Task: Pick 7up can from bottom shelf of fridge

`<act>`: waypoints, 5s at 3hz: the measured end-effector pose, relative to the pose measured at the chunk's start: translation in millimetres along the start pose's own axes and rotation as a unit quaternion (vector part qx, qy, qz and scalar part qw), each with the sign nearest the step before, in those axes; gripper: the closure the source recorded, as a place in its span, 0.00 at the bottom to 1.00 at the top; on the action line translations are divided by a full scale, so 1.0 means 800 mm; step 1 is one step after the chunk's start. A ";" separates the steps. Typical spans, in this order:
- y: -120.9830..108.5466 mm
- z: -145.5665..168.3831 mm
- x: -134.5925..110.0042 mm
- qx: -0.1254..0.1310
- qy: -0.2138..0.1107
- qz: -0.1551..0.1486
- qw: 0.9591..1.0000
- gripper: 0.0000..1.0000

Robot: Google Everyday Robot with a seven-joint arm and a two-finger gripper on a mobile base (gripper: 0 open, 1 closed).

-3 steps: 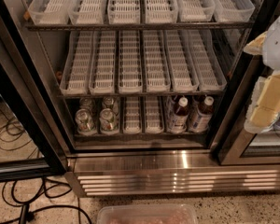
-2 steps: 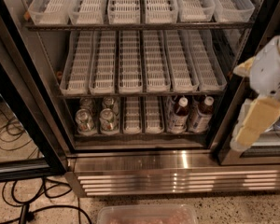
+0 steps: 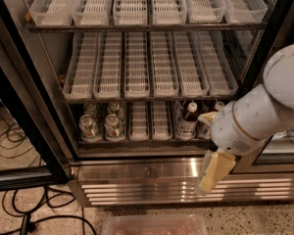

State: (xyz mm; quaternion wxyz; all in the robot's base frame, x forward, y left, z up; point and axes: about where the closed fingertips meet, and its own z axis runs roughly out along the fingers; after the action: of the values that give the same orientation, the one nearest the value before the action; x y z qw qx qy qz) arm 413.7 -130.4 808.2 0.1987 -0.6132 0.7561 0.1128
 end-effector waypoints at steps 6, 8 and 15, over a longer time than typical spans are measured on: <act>-0.020 0.250 -0.092 0.012 -0.135 -0.126 0.983 0.00; -0.035 0.273 -0.114 0.019 -0.159 -0.159 0.974 0.00; 0.031 0.418 -0.102 0.108 -0.189 -0.038 0.975 0.00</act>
Offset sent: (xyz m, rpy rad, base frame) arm -0.0100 0.0227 -0.0132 0.0320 -0.0063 0.0853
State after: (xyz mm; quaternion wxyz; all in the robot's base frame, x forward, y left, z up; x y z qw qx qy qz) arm 457.4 85.6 543.1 0.4070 -0.5843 0.6887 0.1365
